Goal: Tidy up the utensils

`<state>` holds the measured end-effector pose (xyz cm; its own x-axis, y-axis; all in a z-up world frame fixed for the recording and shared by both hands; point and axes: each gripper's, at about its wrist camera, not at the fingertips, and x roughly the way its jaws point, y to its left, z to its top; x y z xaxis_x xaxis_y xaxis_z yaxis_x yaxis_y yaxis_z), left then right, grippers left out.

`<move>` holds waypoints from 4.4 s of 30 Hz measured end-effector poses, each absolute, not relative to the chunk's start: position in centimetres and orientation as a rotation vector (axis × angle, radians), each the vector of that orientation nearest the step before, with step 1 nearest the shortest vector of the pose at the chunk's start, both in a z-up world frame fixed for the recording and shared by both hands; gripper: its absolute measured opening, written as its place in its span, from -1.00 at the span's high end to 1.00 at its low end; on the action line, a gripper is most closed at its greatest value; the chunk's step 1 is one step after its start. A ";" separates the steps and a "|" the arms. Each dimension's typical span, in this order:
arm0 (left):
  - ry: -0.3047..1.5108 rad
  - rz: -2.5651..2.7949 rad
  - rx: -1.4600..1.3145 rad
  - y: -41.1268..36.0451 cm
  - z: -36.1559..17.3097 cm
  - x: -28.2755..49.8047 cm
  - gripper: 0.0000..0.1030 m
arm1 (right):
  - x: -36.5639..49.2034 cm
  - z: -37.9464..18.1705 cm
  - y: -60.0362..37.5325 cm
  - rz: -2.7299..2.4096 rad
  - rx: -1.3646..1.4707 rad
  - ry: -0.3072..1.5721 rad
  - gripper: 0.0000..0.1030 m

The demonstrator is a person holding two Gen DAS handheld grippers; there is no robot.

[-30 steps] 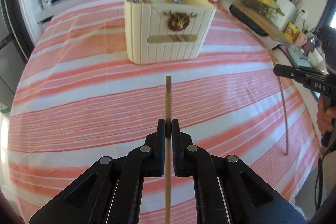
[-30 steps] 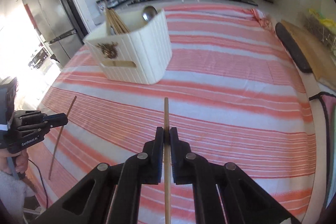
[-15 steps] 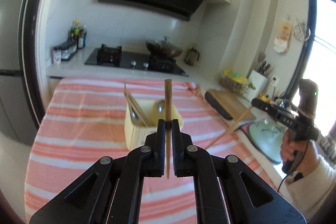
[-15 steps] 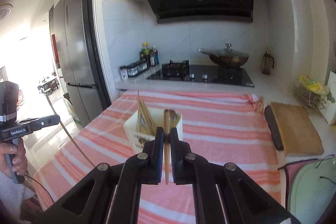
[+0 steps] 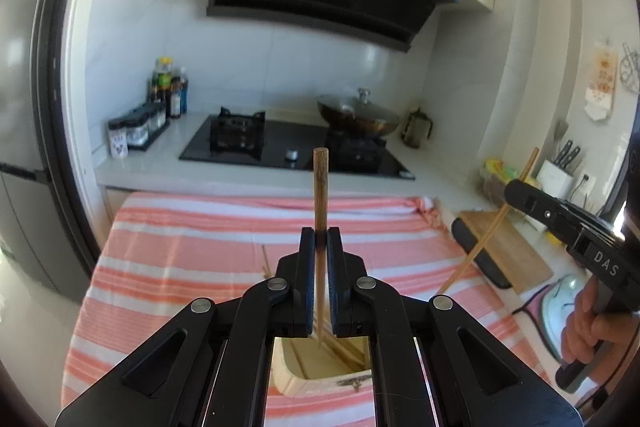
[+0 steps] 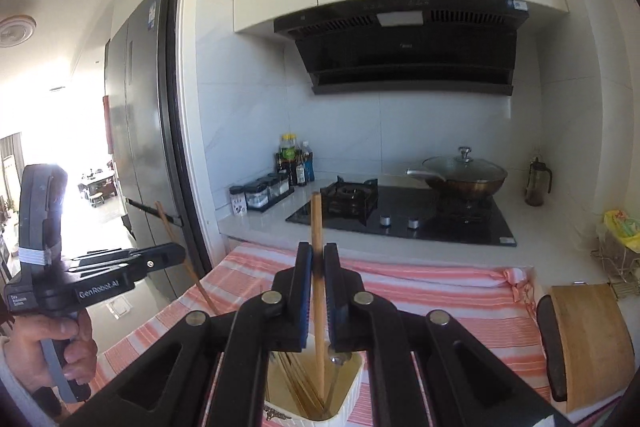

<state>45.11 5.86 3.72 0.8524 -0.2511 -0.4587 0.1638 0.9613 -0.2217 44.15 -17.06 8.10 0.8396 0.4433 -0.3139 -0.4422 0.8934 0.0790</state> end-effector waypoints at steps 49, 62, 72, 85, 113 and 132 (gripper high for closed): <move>0.462 0.096 0.021 -1.1 1.3 16.5 -0.99 | 17.7 1.3 -21.1 0.252 -0.045 0.414 -1.00; 0.450 0.100 -0.001 -0.7 2.5 14.7 -0.99 | 15.4 2.3 -19.9 0.287 -0.073 0.402 -1.00; 0.440 0.127 -0.006 0.0 3.2 13.9 -0.99 | 14.1 3.2 -19.2 0.312 -0.085 0.391 -1.00; 0.441 0.129 0.003 0.0 3.4 13.3 -0.99 | 13.3 3.7 -19.1 0.321 -0.085 0.378 -1.00; 0.443 0.135 -0.014 0.2 3.6 13.3 -0.99 | 13.0 4.1 -18.8 0.312 -0.096 0.382 -1.00; 0.466 0.126 -0.032 0.2 2.4 14.4 -0.99 | 14.0 3.4 -19.0 0.304 -0.088 0.403 -1.00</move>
